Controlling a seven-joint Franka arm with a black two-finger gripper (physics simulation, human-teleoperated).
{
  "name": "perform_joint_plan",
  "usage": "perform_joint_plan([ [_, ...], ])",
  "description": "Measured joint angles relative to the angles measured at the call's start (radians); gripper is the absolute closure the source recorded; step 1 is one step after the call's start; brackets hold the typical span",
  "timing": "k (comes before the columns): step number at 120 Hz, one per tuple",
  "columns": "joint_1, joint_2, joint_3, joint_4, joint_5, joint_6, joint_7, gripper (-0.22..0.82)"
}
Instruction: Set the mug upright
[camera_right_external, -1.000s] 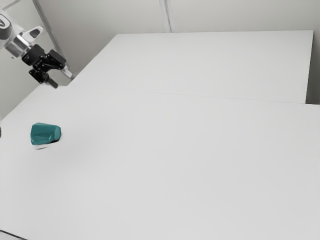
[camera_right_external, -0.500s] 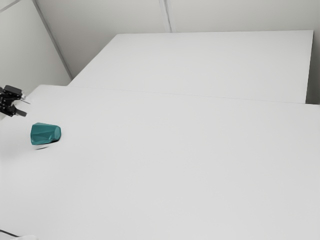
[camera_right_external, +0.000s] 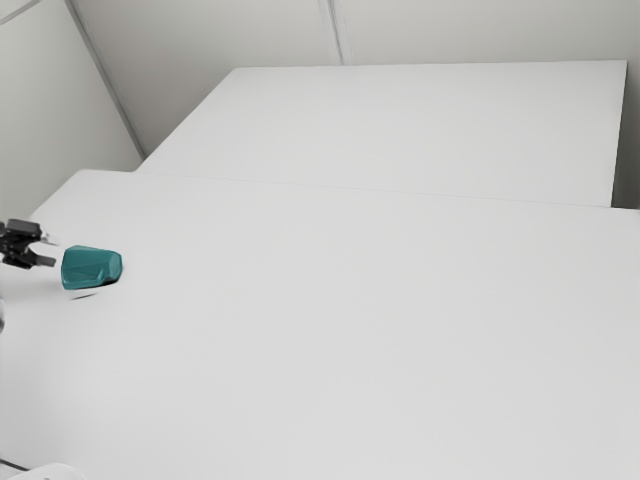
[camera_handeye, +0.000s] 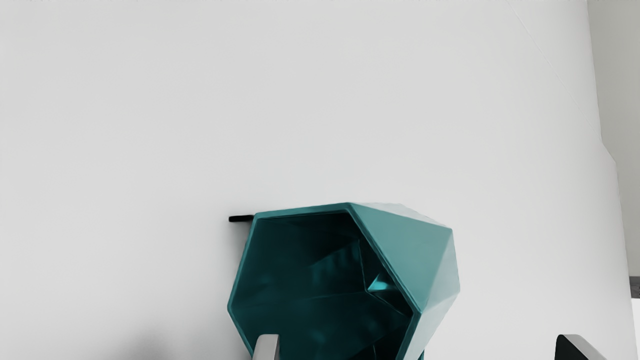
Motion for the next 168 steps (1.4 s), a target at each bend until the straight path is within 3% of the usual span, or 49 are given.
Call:
perform_joint_plan([
  [49, -0.031, 0.000, -0.014, -0.034, -0.055, -0.028, 0.028, 0.01],
  [70, -0.035, -0.004, -0.014, -0.035, -0.055, -0.050, 0.020, 0.43],
  [81, -0.036, -0.007, -0.021, -0.035, -0.057, -0.060, 0.015, 0.58],
  [98, -0.042, -0.013, -0.035, -0.039, -0.057, -0.078, 0.004, 0.70],
  [121, -0.058, -0.028, -0.035, -0.048, -0.054, -0.091, -0.021, 0.75],
  [145, -0.093, -0.137, -0.036, -0.145, -0.013, -0.097, -0.051, 0.77],
  [168, -0.249, -0.399, -0.037, -0.364, 0.160, -0.078, -0.093, 0.78],
])
